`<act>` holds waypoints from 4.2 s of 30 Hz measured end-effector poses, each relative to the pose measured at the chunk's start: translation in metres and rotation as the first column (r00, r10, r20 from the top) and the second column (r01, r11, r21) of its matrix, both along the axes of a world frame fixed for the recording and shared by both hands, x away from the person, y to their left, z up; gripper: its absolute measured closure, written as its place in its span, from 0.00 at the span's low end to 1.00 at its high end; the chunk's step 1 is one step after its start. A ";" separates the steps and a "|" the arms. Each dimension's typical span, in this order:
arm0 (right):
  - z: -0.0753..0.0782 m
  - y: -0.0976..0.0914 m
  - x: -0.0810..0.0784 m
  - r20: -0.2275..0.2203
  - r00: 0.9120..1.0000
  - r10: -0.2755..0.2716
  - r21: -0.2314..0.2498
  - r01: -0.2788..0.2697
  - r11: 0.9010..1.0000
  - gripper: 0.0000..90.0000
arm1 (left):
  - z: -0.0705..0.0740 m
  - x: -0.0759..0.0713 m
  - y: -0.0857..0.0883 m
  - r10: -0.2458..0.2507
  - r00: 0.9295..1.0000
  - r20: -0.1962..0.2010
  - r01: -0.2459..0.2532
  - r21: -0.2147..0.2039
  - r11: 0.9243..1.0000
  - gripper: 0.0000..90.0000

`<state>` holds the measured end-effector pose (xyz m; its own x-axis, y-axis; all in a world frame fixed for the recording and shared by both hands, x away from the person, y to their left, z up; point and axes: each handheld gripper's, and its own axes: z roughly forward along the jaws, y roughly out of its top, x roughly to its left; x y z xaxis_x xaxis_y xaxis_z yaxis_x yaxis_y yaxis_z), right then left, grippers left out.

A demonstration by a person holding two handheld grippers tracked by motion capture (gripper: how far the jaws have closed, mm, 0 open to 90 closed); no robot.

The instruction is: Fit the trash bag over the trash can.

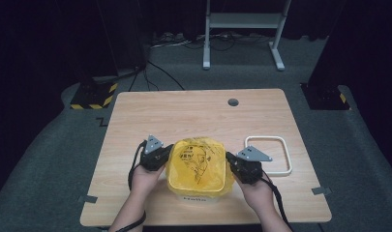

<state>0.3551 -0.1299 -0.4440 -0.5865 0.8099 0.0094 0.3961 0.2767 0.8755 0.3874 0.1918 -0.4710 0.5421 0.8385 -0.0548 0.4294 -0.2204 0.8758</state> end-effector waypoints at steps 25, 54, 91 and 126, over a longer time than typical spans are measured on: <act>0.024 -0.017 -0.035 0.167 0.983 -0.073 0.009 0.072 0.997 0.76 | 0.021 -0.042 0.015 0.069 0.990 0.124 -0.069 -0.007 0.998 0.86; -0.010 0.009 -0.075 0.145 0.989 0.039 -0.114 -0.023 0.993 0.78 | 0.011 -0.030 0.000 0.064 0.998 0.018 -0.064 -0.025 0.998 0.67; 0.001 -0.014 0.019 0.124 0.987 -0.100 -0.064 0.109 0.992 0.81 | 0.000 -0.077 0.002 0.130 0.990 0.060 -0.124 -0.096 0.988 0.62; 0.026 0.011 -0.017 0.173 0.983 -0.062 -0.068 0.075 0.995 0.98 | 0.029 -0.082 0.005 0.168 0.968 0.186 -0.146 -0.127 0.981 0.62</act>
<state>0.3383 -0.1193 -0.4185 -0.5175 0.8429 -0.1472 0.2631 0.3204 0.9100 0.3050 0.1970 -0.4415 0.4139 0.9084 -0.0589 0.2697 -0.0605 0.9610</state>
